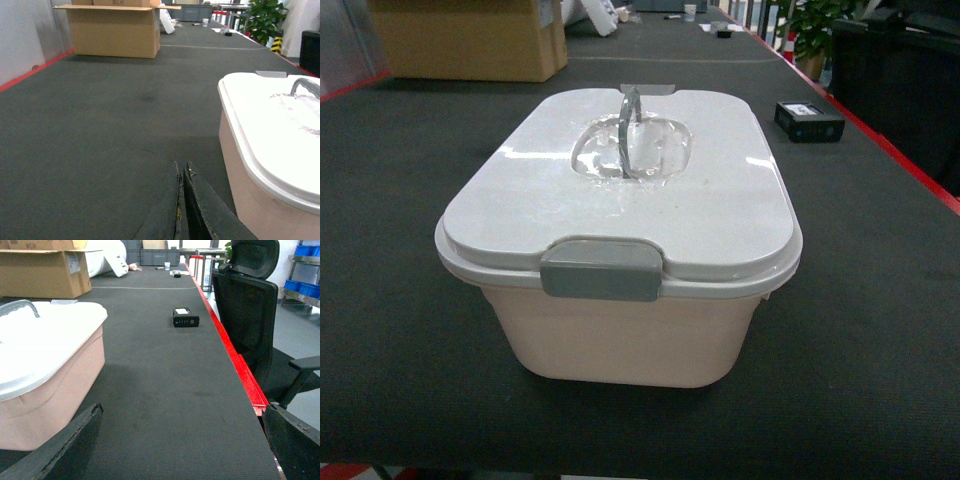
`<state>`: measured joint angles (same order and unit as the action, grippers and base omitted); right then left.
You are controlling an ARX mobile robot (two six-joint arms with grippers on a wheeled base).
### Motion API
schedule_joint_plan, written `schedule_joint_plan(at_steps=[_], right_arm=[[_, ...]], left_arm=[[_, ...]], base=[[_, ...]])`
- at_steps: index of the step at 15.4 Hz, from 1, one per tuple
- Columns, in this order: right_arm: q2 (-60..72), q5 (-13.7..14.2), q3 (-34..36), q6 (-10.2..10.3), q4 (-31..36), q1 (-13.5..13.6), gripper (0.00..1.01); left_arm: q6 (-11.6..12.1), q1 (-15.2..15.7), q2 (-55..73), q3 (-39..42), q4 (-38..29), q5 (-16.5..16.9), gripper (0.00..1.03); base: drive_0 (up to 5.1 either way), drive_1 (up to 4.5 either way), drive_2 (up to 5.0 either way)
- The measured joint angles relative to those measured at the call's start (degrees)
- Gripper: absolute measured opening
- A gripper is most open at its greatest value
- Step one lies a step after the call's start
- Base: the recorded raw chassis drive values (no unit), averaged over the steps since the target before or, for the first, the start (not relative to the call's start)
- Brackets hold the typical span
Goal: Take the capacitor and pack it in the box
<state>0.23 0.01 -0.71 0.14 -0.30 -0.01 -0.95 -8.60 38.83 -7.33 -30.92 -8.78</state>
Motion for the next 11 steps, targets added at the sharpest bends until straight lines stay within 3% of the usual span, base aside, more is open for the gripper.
schedule_joint_plan(at_steps=[4,5,6,11], right_arm=[[0.0,0.0,0.0,0.0,0.0,0.0,0.98],[0.0,0.0,0.0,0.0,0.0,0.0,0.98],[0.0,0.0,0.0,0.0,0.0,0.0,0.98],[0.0,0.0,0.0,0.0,0.0,0.0,0.98]], left_arm=[[0.0,2.9,-6.4,2.8,3.5,2.8,0.02],[0.0,5.7,-8.1,3.4,4.8,6.7,0.02],[0.1,8.3,-9.6,3.9,5.7,8.4,0.02],[0.1,8.5,-16.7,6.6,9.4,8.7,0.02]], base=[[0.0,0.0,0.0],[0.0,0.0,0.0],[0.0,0.0,0.0],[0.0,0.0,0.0]])
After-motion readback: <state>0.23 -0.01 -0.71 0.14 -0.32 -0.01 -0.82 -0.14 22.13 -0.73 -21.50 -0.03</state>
